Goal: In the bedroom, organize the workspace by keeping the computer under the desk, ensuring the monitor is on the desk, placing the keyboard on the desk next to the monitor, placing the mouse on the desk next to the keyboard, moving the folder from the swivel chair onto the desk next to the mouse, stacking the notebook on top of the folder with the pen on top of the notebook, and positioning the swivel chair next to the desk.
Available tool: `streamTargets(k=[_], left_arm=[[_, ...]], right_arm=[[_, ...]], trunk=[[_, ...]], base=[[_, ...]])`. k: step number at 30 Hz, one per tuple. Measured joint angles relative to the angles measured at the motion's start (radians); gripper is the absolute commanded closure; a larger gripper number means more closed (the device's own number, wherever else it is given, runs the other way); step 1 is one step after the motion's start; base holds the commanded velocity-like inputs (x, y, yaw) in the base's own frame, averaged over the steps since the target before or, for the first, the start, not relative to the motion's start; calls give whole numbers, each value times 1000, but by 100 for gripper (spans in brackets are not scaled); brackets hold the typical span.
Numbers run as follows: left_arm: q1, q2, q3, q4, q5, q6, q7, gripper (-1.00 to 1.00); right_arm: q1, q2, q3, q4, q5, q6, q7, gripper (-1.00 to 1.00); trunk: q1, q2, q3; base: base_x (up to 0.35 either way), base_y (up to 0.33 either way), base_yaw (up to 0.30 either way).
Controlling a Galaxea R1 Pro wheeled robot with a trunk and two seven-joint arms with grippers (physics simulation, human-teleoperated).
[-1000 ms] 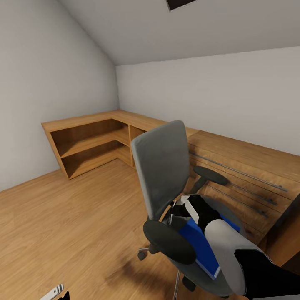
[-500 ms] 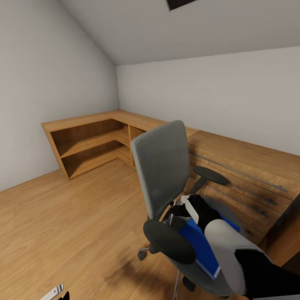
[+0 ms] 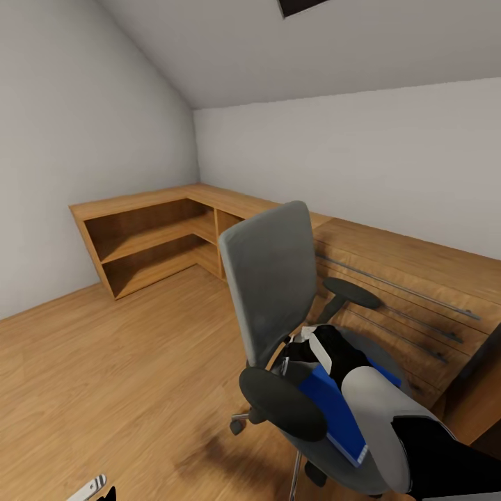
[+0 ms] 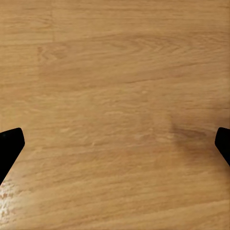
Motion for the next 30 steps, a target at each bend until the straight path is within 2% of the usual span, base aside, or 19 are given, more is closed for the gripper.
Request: streamTargets(k=[11,18,24,30], left_arm=[[0,-1,0,0,0,0,0,-100],[0,-1,-1,0,0,-1,0,-100],[0,-2,-2,0,0,0,0,-100],[0,-2,-2,0,0,0,0,-100]], right_arm=[[0,0,0,1,0,0,0,-100],[0,0,2,0,0,0,0,-100],[0,0,27,0,1,0,0,-100],[0,1,31,0,1,0,0,-100]], trunk=[[0,0,0],[27,-49,-22],[27,-49,-22],[27,-49,-22]], base=[[0,0,0],[0,0,0],[0,0,0],[0,0,0]])
